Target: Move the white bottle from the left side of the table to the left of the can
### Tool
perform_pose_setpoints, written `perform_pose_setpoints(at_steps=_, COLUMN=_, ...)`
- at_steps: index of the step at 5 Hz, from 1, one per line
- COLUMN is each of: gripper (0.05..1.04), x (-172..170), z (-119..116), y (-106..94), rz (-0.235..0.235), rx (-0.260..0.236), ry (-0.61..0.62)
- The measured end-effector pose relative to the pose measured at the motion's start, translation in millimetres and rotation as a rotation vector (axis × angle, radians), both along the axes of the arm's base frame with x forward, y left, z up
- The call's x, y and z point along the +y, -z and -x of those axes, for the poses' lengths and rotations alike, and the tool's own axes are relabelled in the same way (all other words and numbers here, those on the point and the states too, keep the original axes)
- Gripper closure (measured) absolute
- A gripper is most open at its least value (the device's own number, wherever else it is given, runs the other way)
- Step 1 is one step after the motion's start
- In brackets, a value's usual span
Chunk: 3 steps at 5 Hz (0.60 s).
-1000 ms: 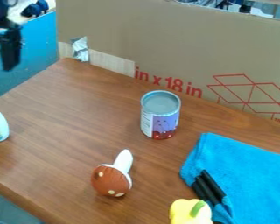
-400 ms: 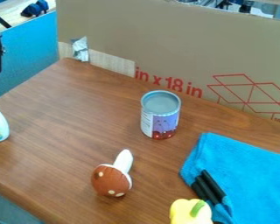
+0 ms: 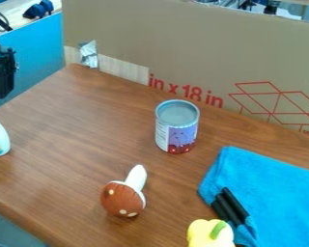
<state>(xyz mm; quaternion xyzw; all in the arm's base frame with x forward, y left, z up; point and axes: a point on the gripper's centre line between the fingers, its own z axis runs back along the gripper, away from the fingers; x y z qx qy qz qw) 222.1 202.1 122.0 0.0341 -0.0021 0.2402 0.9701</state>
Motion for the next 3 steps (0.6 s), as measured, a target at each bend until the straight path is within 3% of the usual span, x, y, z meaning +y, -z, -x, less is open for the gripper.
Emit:
perform_pose_setpoints(at_steps=2, gripper=0.082, x=6.0, z=10.7, y=6.3, rz=-0.003, rx=0.063, ry=-0.061)
perform_pose_setpoints(at_steps=3, gripper=0.082, x=9.4, z=15.9, y=11.3, rz=0.02, rx=0.09, ry=-0.086)
